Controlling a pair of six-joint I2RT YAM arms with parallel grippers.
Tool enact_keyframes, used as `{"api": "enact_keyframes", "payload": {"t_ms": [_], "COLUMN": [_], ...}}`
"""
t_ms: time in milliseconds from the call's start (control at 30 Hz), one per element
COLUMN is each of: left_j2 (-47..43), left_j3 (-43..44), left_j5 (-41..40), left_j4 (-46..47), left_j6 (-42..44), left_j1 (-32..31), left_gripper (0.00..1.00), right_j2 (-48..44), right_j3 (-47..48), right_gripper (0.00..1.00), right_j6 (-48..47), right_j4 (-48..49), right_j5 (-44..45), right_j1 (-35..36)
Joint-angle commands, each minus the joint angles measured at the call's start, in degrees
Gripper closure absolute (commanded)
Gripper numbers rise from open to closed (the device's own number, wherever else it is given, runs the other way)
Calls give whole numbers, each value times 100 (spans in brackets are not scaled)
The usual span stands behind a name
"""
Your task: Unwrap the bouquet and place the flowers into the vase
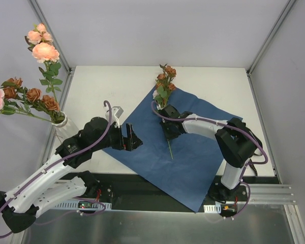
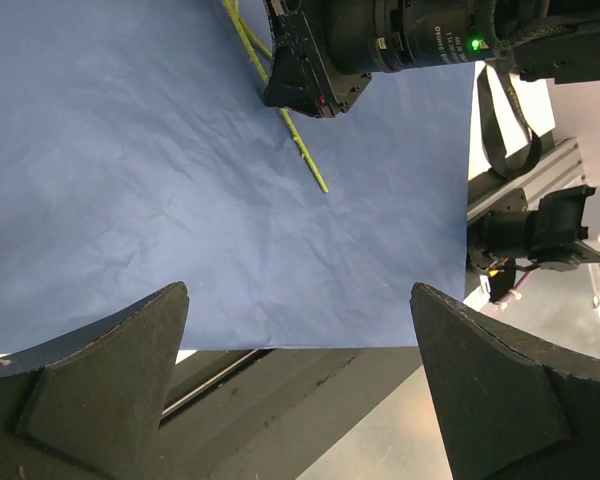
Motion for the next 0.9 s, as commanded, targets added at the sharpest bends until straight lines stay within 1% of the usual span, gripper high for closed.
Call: {"api": "enact_keyframes", "payload": {"t_ms": [0, 133, 233, 333, 533, 567, 600, 700, 800, 867], "left_j2": [-281, -440, -475, -449, -317, -308, -291, -282, -282, -255], "left_j3": [-154, -250, -242, -189, -163, -171, -189, -259, -259, -224], "left_j5": [141, 149, 158, 158, 97, 97, 88, 114, 88, 105], "left_j4": [234, 243, 234, 243, 374, 418, 514, 717, 963, 1113], "left_j6": [-283, -441, -494, -520, -687, -722, -775, -942, -1100, -1153], "left_j1": [-18, -27, -27, -18, -18, -18, -18, -18, -18, -18], "left_gripper": [8, 8, 8, 8, 8, 8, 8, 7, 6, 5], "right_j2": [84, 111, -12, -416, -1567, -1890, -2059, -2648, -3149, -3491], "right_j3": [193, 211, 123, -35, -360, -517, -615, -975, -1299, -1467], "right_gripper": [87, 88, 99, 99, 99, 100, 100, 99, 100, 100], "right_j6": [-150, -212, -256, -265, 15, 95, 165, 455, 754, 982], "right_j4": [113, 78, 60, 95, 192, 244, 427, 814, 1122, 1255], "right_j5": [324, 474, 553, 475, 53, -26, -322, -815, -1089, -1116], "right_j1": [11, 20, 37, 46, 20, 11, -24, -68, -68, -68]}}
